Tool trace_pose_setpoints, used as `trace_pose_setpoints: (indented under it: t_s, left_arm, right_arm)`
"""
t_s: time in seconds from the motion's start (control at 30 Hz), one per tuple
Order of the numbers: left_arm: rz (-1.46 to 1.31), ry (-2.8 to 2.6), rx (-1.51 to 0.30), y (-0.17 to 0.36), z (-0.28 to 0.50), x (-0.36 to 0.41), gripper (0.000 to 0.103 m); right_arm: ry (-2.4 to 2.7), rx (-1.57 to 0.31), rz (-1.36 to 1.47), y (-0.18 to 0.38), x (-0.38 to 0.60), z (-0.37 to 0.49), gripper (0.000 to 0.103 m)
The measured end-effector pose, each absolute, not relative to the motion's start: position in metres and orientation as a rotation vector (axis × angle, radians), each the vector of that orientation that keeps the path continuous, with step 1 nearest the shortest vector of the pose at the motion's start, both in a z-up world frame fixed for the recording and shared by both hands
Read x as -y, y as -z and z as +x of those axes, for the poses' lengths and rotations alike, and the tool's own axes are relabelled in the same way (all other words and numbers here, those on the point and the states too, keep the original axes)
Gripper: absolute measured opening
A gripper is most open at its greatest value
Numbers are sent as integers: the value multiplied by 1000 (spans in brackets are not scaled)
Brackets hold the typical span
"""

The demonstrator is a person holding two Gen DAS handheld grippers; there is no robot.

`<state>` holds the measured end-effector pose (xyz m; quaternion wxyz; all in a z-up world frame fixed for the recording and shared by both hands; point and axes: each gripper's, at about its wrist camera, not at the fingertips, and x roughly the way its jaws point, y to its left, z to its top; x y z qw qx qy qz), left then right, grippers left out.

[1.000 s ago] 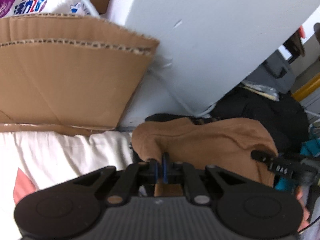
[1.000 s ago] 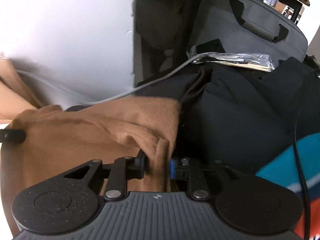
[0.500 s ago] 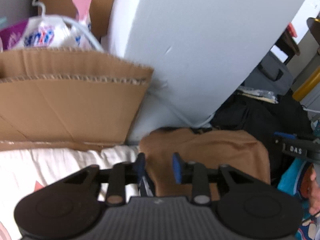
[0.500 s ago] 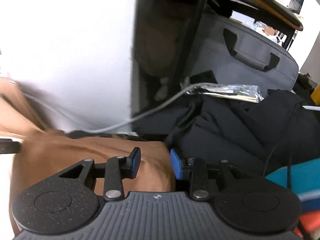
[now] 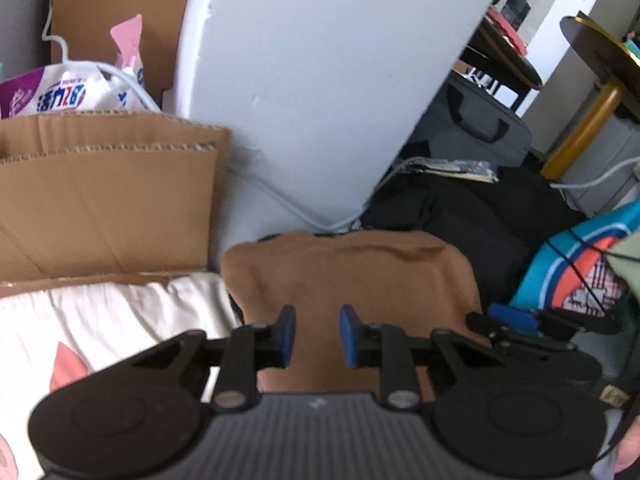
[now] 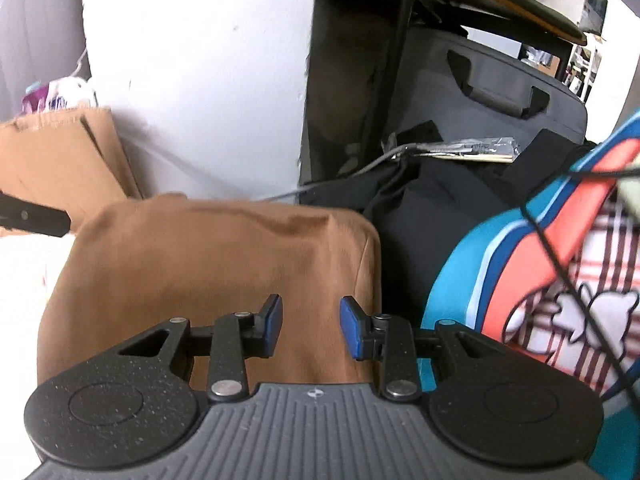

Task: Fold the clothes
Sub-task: 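Lower the shirt onto the clothes pile and open both grippers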

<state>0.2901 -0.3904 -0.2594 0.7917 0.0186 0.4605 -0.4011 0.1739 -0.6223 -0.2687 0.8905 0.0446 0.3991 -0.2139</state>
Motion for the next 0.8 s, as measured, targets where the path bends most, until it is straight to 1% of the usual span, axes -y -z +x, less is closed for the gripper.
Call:
trace_pose_setpoints:
  t_s: [0.23, 0.3, 0.33, 0.43, 0.5, 0.6, 0.63, 0.7, 0.73, 0.77, 0.8]
  left_arm:
    - [54, 857, -1041, 283, 270, 397, 25]
    - [65, 849, -1053, 290, 270, 395, 25]
    - [69, 845, -1060, 293, 270, 393, 25]
    - [101, 838, -1053, 297, 269, 388, 21]
    - [120, 829, -1047, 297, 267, 384, 21]
    - [133, 824, -1036, 292, 262, 378, 21]
    - [139, 820, -1026, 291, 259, 376, 23]
    - [140, 812, -1015, 288, 253, 372, 30]
    - [131, 809, -1012, 287, 251, 369, 36]
    - [118, 811, -1013, 287, 248, 367, 45]
    - [102, 813, -1016, 287, 246, 364, 49]
  right_arm:
    - [485, -910, 47, 304, 625, 180, 38]
    - [516, -923, 44, 311, 631, 178, 36]
    - [527, -927, 46, 314, 635, 177, 33]
    - [564, -930, 8, 319, 636, 171, 32]
    - [602, -939, -27, 323, 638, 167, 33]
    - [589, -891, 30, 315, 640, 151, 33]
    - [582, -868, 52, 310, 640, 145, 33]
    - [562, -842, 50, 303, 633, 137, 33]
    - [553, -834, 53, 301, 629, 134, 33]
    - [544, -826, 55, 299, 626, 130, 33]
    - [535, -817, 58, 297, 622, 127, 33]
